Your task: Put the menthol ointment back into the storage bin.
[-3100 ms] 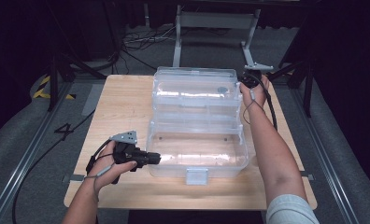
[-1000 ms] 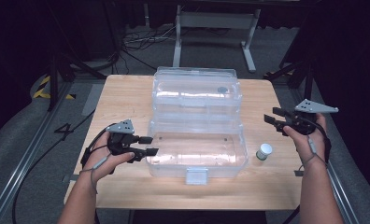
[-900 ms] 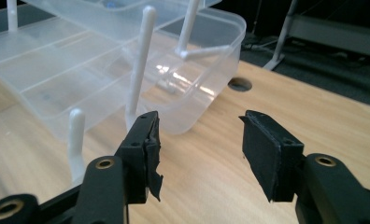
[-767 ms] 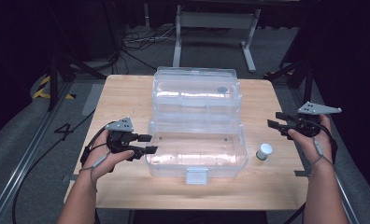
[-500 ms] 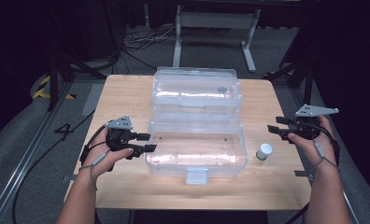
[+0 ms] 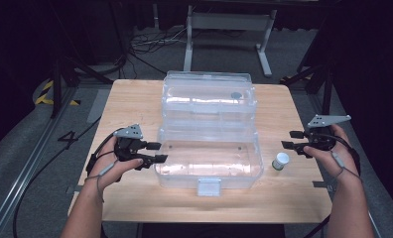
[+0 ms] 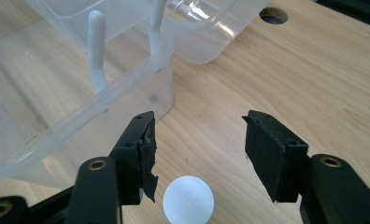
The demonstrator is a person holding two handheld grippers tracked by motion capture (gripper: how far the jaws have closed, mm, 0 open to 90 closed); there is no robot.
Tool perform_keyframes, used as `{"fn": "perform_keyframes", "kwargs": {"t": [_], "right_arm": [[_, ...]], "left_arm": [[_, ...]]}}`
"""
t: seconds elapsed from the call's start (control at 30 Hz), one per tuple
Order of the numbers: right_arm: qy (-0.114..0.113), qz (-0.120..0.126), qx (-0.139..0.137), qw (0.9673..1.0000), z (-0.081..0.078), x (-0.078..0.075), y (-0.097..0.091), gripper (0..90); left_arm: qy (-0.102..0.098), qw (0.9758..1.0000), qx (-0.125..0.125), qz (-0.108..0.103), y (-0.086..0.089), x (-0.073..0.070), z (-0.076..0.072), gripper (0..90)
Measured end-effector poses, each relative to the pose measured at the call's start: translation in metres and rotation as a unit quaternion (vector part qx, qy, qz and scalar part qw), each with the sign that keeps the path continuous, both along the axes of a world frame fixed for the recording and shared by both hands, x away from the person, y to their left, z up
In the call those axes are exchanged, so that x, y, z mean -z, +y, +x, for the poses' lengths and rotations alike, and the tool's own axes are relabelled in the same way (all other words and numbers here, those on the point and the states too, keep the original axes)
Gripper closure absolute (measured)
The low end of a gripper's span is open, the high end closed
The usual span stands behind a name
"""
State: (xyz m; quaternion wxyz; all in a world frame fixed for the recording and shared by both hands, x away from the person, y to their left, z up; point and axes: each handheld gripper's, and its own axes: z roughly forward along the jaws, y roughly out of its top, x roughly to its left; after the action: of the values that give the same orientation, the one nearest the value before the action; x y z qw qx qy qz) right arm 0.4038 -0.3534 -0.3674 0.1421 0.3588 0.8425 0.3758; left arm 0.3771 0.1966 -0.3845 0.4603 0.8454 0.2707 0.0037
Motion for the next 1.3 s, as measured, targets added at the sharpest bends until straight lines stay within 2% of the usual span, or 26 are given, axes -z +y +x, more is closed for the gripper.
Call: {"fn": "perform_keyframes", "kwargs": {"t": [0.47,0.67,0.73,1.03,1.13,1.23,1.3], "right_arm": [[0.043,-0.038,-0.036,0.9977,0.001,0.009,0.009,41.9],[0.057,-0.039,-0.047,0.9965,0.001,0.013,0.011,40.2],[0.065,-0.048,-0.049,0.9956,0.002,0.015,0.012,40.2],[0.085,-0.066,-0.048,0.993,0.005,0.023,0.014,39.4],[0.093,-0.086,-0.04,0.9911,0.008,0.03,0.014,38.2],[0.097,-0.09,-0.035,0.9906,0.009,0.032,0.014,37.6],[0.101,-0.101,-0.029,0.9894,0.011,0.036,0.015,36.4]], "left_arm": [[0.004,1.0,0.002,0.004,-0.001,0.002,0.0,43.5],[0.003,1.0,0.002,0.004,0.0,0.002,-0.001,43.5],[0.004,1.0,0.002,0.005,0.0,0.002,-0.001,43.5],[0.008,0.9999,0.003,0.006,0.0,0.004,0.0,43.4],[0.008,1.0,0.004,0.003,0.0,0.004,-0.001,43.5],[0.01,0.9999,0.002,0.003,0.001,0.003,-0.001,43.5],[0.011,0.9999,0.001,0.003,0.002,0.003,-0.001,43.5]]}}
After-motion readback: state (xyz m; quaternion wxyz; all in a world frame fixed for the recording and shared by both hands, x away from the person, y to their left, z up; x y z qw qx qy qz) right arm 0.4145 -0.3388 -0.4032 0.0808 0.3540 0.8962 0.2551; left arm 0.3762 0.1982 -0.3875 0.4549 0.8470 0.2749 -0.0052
